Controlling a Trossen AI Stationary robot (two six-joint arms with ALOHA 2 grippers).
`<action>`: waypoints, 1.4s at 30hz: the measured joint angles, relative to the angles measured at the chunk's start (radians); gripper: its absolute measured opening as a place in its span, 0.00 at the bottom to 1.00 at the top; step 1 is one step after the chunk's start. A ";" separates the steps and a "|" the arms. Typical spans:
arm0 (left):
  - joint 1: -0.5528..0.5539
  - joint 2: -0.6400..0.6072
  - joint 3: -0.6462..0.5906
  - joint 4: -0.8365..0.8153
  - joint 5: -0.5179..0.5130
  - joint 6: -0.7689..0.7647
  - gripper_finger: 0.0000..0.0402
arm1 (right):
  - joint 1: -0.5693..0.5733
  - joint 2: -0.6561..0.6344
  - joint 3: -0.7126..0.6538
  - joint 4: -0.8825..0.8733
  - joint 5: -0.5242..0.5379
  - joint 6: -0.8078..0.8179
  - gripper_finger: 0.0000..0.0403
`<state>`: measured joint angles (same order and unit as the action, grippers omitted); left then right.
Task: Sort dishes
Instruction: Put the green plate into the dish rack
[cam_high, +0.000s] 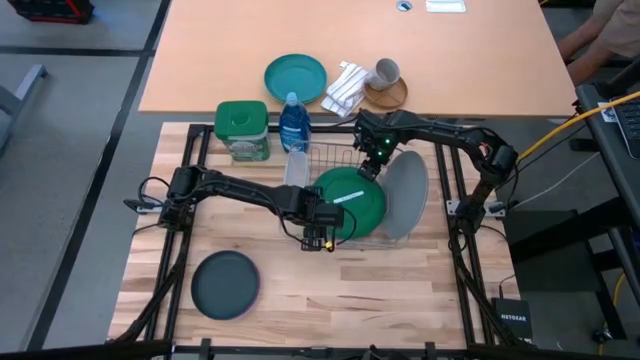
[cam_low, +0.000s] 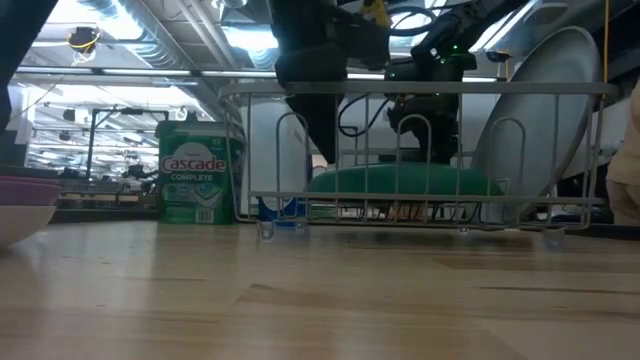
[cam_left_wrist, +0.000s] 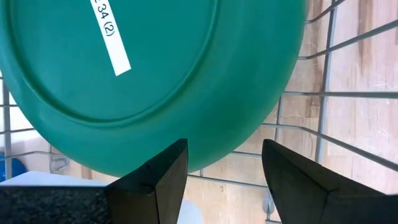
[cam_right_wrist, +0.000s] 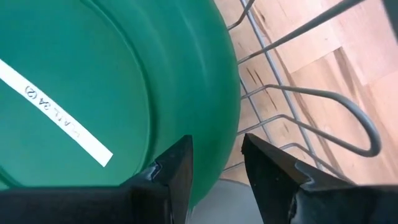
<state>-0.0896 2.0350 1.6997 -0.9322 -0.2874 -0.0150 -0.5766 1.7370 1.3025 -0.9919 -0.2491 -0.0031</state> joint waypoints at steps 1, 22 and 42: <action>0.001 0.000 0.000 0.002 0.000 0.000 0.48 | 0.000 0.000 0.000 -0.005 -0.005 0.003 0.37; 0.005 0.000 0.000 0.005 0.056 -0.009 0.48 | 0.000 0.006 0.036 -0.085 -0.013 0.053 0.37; 0.004 0.000 0.000 0.005 0.059 -0.011 0.48 | 0.114 0.081 0.114 -0.074 0.055 0.133 0.37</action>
<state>-0.0860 2.0350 1.6999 -0.9272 -0.2287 -0.0261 -0.4623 1.8176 1.4168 -1.0658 -0.1937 0.1302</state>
